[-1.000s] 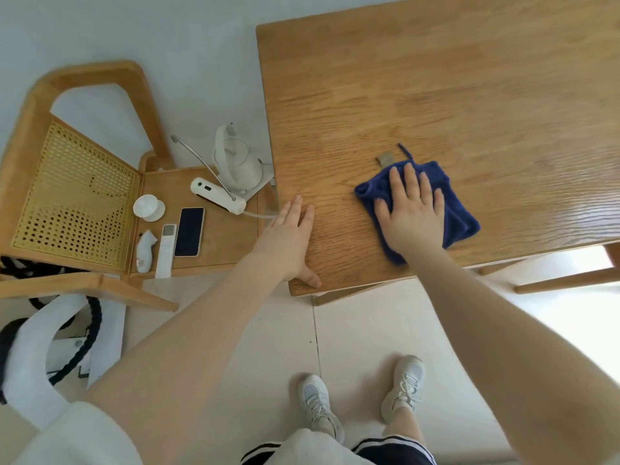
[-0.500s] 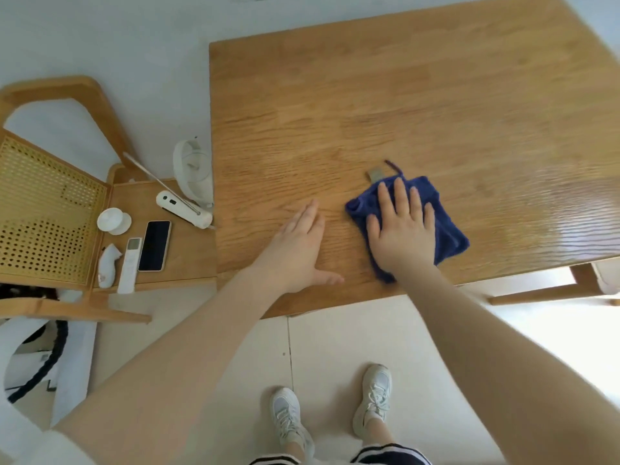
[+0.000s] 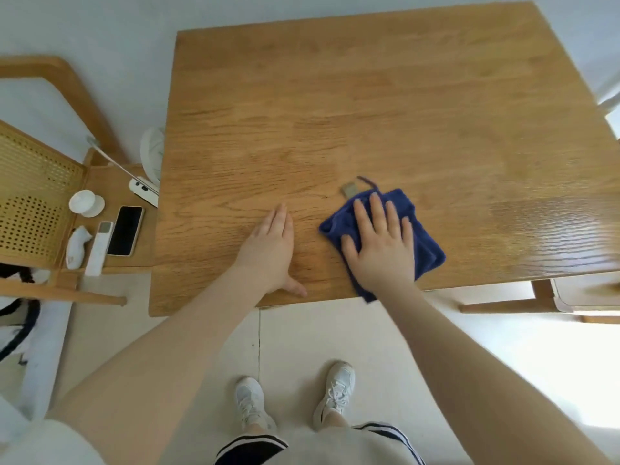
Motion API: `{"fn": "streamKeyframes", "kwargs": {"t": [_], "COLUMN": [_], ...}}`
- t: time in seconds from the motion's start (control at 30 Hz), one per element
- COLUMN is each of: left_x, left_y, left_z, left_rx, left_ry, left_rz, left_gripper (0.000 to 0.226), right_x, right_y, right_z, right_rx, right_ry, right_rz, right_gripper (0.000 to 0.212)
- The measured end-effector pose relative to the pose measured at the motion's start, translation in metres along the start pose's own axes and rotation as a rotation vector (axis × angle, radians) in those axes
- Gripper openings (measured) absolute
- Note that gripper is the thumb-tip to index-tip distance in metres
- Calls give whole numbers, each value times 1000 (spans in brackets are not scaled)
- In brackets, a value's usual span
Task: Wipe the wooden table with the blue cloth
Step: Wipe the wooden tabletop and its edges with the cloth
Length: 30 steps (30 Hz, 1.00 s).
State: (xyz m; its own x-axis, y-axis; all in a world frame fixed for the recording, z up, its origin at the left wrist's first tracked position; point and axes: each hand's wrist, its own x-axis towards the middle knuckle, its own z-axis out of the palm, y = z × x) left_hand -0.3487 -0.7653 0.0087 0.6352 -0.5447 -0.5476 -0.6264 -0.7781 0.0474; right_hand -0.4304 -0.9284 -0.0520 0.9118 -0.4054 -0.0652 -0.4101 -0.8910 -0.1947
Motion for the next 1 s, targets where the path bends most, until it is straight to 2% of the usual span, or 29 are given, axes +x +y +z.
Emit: {"fn": "streamKeyframes", "kwargs": {"t": [0.13, 0.23, 0.43, 0.57, 0.67, 0.77, 0.9, 1.0], "left_x": [-2, 0, -1, 2, 9, 25, 52, 69], "left_y": [3, 10, 10, 15, 29, 49, 83, 104], "left_z": [1, -5, -10, -15, -16, -18, -32, -46], "left_rx": [7, 49, 27, -42, -97, -86, 38, 107], "left_ry": [-57, -78, -104, -33, 88, 111, 151, 163], "left_rz": [-40, -68, -86, -89, 74, 260, 445, 521], "left_gripper": [140, 141, 141, 131, 116, 108, 110, 119], "right_x": [50, 40, -43, -23, 4, 21, 4, -23], "right_y": [61, 58, 22, 46, 78, 106, 89, 65], "right_z": [-26, -23, 2, -5, -18, -29, -22, -16], "right_rx": [-9, -28, -49, -24, 6, 11, -3, -20], "right_ry": [-67, -31, 1, -20, -19, 0, 53, 20], "right_rz": [139, 138, -66, -164, 19, 200, 278, 241], "right_gripper": [63, 63, 62, 64, 71, 71, 70, 65]}}
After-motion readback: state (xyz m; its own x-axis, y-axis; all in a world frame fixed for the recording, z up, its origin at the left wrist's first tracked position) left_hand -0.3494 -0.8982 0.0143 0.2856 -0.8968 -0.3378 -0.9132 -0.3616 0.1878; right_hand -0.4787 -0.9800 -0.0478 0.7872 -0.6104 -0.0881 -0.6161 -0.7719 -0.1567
